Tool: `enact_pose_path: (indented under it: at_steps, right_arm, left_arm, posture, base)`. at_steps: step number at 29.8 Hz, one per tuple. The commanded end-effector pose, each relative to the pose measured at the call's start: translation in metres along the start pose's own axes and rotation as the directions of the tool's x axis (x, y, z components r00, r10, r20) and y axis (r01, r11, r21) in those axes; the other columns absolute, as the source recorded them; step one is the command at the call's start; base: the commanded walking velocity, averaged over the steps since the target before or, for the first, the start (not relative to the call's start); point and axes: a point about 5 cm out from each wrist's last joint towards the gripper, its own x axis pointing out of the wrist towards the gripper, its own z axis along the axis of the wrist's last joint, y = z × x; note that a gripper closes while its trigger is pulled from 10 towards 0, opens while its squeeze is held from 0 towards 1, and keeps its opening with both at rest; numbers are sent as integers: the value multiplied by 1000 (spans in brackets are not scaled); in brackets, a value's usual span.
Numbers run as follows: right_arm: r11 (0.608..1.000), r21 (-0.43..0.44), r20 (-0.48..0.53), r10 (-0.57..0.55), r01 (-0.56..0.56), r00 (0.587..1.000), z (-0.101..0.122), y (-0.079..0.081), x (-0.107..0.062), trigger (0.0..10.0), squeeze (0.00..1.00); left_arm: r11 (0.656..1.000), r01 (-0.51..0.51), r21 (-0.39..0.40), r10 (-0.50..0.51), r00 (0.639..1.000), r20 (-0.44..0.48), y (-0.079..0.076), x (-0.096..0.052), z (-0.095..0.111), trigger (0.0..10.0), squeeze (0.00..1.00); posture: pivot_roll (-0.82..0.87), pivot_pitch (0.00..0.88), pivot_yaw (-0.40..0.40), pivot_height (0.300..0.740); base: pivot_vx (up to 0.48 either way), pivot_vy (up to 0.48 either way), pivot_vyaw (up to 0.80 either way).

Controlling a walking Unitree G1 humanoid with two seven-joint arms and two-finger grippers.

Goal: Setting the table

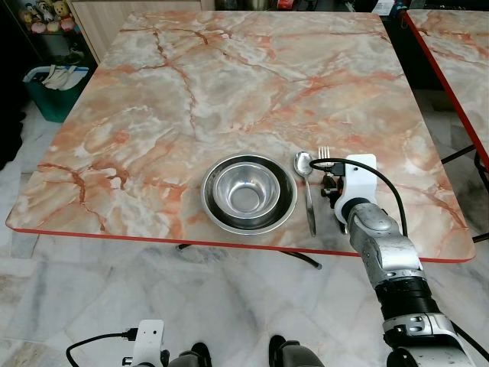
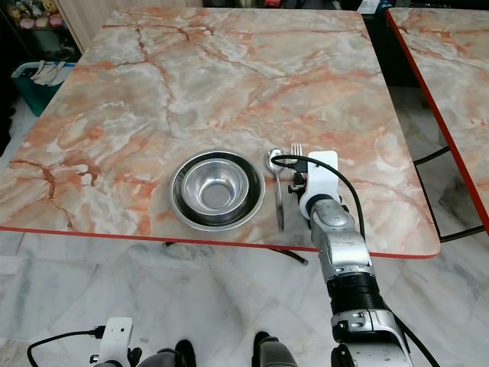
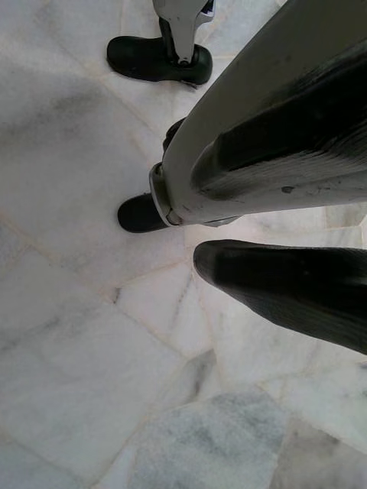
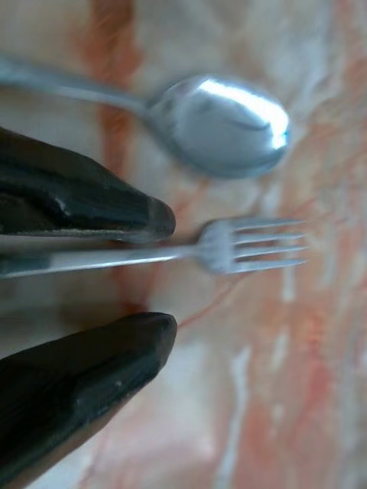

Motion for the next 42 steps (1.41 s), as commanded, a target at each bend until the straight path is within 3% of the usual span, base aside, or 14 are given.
enact_pose_path:
  at_steps: [1,3,4,5,10,16,19,42]
  right_arm:
    - [1000,31,112,-5,2,994,13,0,-3,10000,1000]
    - [999,43,166,-4,-3,986,20,0,-4,10000,1000]
    - [999,51,254,-10,-3,967,33,0,-7,10000,933]
    - [999,53,299,-16,0,954,40,-1,-9,10000,0]
    - [994,108,407,-55,12,912,52,-7,-16,10000,0]
    - [993,119,460,-67,14,885,43,-12,-27,10000,0]
    - [996,93,461,-42,-2,887,38,-9,-29,10000,0]
    - [998,66,493,-34,1,869,40,-9,-33,10000,0]
  left_arm:
    - [1000,15,-9,-16,995,-99,-3,-5,-27,10000,0]
    - [1000,16,-8,-17,995,-99,-3,-5,-27,10000,0]
    - [1000,16,-8,-17,995,-99,-3,-5,-27,10000,0]
    - [1000,16,-8,-17,995,-99,-3,-5,-28,10000,0]
    - [1000,19,-10,-20,996,-90,-3,-5,-27,10000,0]
    - [1000,17,6,-16,996,-83,-3,-6,-28,10000,0]
    - [999,16,32,-13,997,-78,-2,-6,-27,10000,0]
    - [1000,15,16,-14,997,-74,-4,-5,-25,10000,0]
  posture:
    - [-51,250,2,740]
    - [-51,250,2,740]
    - [-52,250,2,740]
    - [-53,248,2,740]
    - [-54,238,2,740]
    - [-56,226,0,740]
    - [-56,221,-3,740]
    - [-61,242,-6,740]
  base:
    - [0,0,0]
    - [0,0,0]
    - [0,0,0]
    - [0,0,0]
    - [0,0,0]
    - [0,0,0]
    - [0,0,0]
    - [0,-299,0]
